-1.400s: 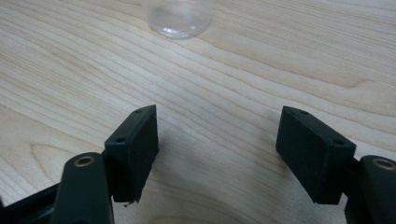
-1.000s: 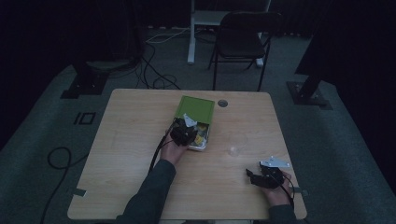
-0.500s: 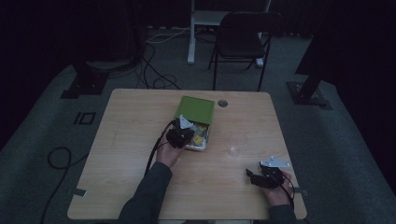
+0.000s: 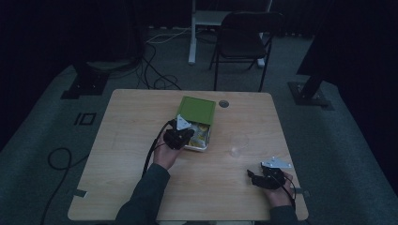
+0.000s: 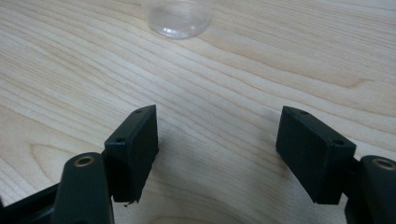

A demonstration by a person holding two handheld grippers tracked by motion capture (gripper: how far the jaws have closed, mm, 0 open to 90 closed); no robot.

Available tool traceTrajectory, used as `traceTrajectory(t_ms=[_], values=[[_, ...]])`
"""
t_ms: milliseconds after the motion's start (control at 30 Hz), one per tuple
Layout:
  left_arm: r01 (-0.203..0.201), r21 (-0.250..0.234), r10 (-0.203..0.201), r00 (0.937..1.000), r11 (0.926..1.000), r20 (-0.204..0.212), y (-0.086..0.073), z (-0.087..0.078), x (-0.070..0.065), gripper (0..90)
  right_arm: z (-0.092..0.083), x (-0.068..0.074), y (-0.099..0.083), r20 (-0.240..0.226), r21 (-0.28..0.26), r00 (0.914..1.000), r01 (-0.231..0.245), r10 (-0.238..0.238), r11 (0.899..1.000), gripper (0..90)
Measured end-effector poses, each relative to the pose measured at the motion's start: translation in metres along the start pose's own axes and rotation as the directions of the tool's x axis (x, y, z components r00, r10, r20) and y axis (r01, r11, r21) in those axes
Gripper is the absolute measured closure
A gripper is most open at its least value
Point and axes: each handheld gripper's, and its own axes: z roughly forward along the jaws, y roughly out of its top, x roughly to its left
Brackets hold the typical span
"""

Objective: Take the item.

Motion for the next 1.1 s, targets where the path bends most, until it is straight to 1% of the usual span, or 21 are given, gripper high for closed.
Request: traceTrajectory(t_ms=[33, 133, 167, 300, 333, 567, 800, 833, 967, 1067, 1100], values=[[-0.002, -0.011, 0.002, 1.0, 0.9999, 0.0, 0.003, -0.004, -0.001, 90.0, 0.0, 0.0, 0.0, 0.0, 0.0, 1.0, 0.0, 0.0, 1.0, 29.3], [-0.01, -0.023, 0.01, 0.9999, 0.9997, 0.001, 0.007, -0.008, -0.001, 90.0, 0.0, 0.0, 0.0, 0.0, 0.0, 1.0, 0.0, 0.0, 1.0, 29.3], [-0.008, -0.033, 0.008, 1.0, 0.9994, 0.001, 0.009, -0.011, -0.001, 90.0, 0.0, 0.0, 0.0, 0.0, 0.0, 1.0, 0.0, 0.0, 1.0, 29.3], [-0.008, -0.042, 0.008, 1.0, 0.9991, 0.003, 0.011, -0.013, 0.0, 90.0, 0.0, 0.0, 0.0, 0.0, 0.0, 1.0, 0.0, 0.0, 1.0, 29.4], [-0.005, -0.05, 0.005, 1.0, 0.9987, 0.004, 0.014, -0.016, 0.0, 90.0, 0.0, 0.0, 0.0, 0.0, 0.0, 1.0, 0.0, 0.0, 1.0, 29.3], [-0.003, -0.066, 0.004, 0.9998, 0.9978, 0.017, 0.019, -0.022, -0.001, 90.0, 0.0, 0.0, 0.0, 0.0, 0.0, 1.0, 0.0, 0.0, 1.0, 29.3], [-0.004, -0.071, 0.006, 0.9995, 0.9975, 0.031, 0.022, -0.024, -0.003, 90.0, 0.0, 0.0, 0.0, 0.0, 0.0, 1.0, 0.0, 0.0, 1.0, 29.3], [-0.007, -0.077, 0.01, 0.999, 0.997, 0.044, 0.023, -0.026, -0.005, 90.0, 0.0, 0.0, 0.0, 0.0, 0.0, 1.0, 0.0, 0.0, 1.0, 29.3], [-0.003, -0.084, 0.008, 0.9983, 0.9965, 0.059, 0.025, -0.028, -0.007, 90.0, 0.0, 0.0, 0.0, 0.0, 0.0, 1.0, 0.0, 0.0, 1.0, 29.3], [-0.01, -0.091, 0.016, 0.9975, 0.9958, 0.068, 0.028, -0.031, -0.009, 90.0, 0.0, 0.0, 0.0, 0.001, 0.0, 1.0, 0.0, 0.0, 1.0, 29.3], [-0.006, -0.094, 0.013, 0.9973, 0.9955, 0.073, 0.029, -0.032, -0.01, 90.0, 0.0, 0.0, 0.0, 0.001, 0.0, 1.0, 0.0, 0.0, 1.0, 29.3]])
